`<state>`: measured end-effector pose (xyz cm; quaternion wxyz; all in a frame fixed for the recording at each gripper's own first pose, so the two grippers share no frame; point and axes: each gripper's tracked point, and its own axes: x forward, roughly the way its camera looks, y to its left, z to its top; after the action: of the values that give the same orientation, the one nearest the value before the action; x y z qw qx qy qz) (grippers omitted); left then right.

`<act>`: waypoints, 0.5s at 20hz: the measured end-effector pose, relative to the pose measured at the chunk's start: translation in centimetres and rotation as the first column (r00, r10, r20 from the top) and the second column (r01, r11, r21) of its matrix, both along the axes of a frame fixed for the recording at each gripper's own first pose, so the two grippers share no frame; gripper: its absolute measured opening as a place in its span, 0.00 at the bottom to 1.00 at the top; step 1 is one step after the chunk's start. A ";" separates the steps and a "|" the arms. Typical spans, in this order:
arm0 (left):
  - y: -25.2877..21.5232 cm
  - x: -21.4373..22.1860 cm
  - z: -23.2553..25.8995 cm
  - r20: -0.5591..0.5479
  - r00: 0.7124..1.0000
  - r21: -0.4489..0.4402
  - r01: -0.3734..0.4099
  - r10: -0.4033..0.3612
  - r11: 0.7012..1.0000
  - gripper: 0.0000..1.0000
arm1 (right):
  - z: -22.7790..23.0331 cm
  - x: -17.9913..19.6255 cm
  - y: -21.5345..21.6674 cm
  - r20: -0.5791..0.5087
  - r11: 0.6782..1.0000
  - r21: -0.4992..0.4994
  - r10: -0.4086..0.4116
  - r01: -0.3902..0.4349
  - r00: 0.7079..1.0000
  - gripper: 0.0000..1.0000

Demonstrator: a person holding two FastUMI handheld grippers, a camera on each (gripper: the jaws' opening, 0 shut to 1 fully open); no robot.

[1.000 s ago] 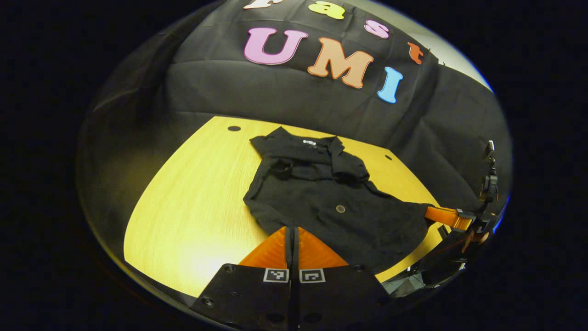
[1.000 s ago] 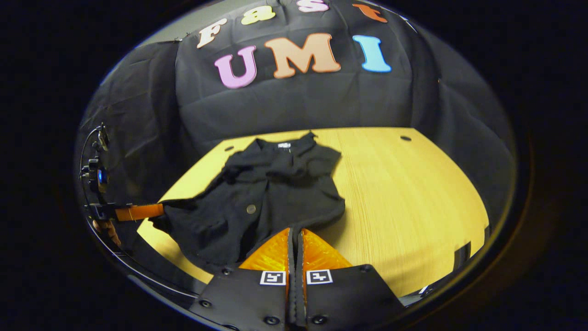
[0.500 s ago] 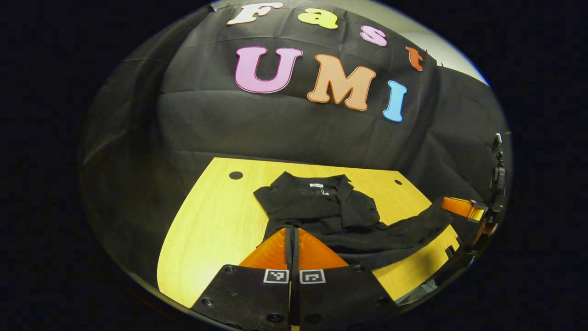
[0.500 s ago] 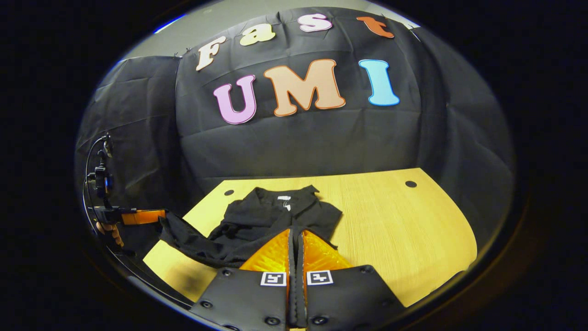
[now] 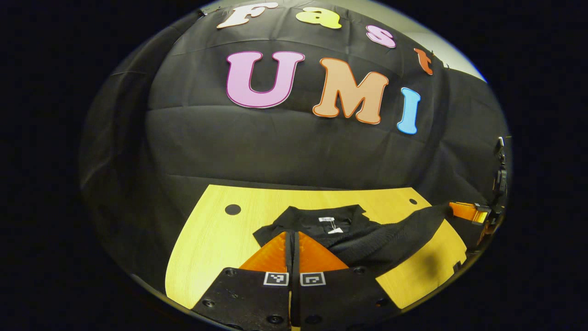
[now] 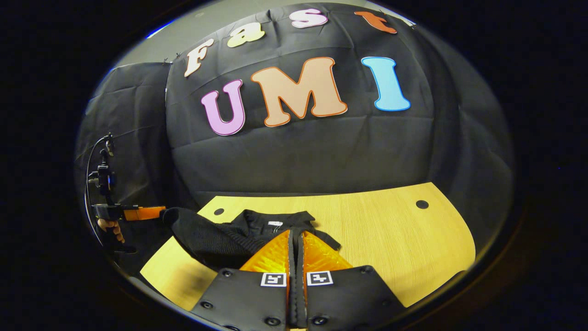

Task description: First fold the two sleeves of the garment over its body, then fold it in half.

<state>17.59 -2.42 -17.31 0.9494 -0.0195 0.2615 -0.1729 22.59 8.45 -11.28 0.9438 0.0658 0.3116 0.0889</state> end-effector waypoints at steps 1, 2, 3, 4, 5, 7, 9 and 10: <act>0.0 1.1 -0.5 -0.005 1.000 0.012 -0.001 0.001 1.000 0.00 | -0.5 1.2 -0.1 -0.010 1.000 0.004 0.001 -0.001 1.000 0.02; -0.1 2.1 -1.1 -0.015 1.000 0.024 0.000 0.000 1.000 0.00 | -1.1 2.2 -0.2 -0.017 1.000 0.010 -0.003 0.003 1.000 0.00; -0.2 3.0 -1.6 -0.020 1.000 0.031 -0.001 0.002 1.000 0.00 | -1.7 3.3 -0.3 -0.027 1.000 0.017 -0.005 0.006 1.000 0.02; -0.5 4.0 -2.0 -0.026 1.000 0.035 -0.002 0.003 0.999 0.00 | -2.2 4.1 -0.4 -0.036 1.000 0.024 -0.007 0.008 0.999 0.02; -0.7 4.8 -2.4 -0.032 0.999 0.039 -0.006 0.007 0.999 0.00 | -2.7 5.0 -0.6 -0.046 1.000 0.028 -0.007 0.008 0.999 0.02; -0.9 6.4 -3.2 -0.036 0.999 0.058 -0.018 0.020 0.998 0.00 | -3.7 6.6 -0.9 -0.057 1.000 0.030 -0.005 0.007 0.998 0.02; -1.1 7.4 -4.0 -0.032 0.999 0.080 -0.015 0.017 0.997 0.00 | -4.5 7.8 -1.0 -0.067 1.000 0.028 0.000 0.002 0.998 0.00; -1.2 7.8 -4.2 -0.030 0.999 0.090 -0.015 0.018 0.996 0.00 | -4.8 8.3 -1.1 -0.068 1.000 0.029 0.000 0.002 0.998 0.02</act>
<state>25.35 -3.64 -21.55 0.9466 0.0184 0.2835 -0.1527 30.94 7.37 -16.09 0.9316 0.0826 0.3422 0.0906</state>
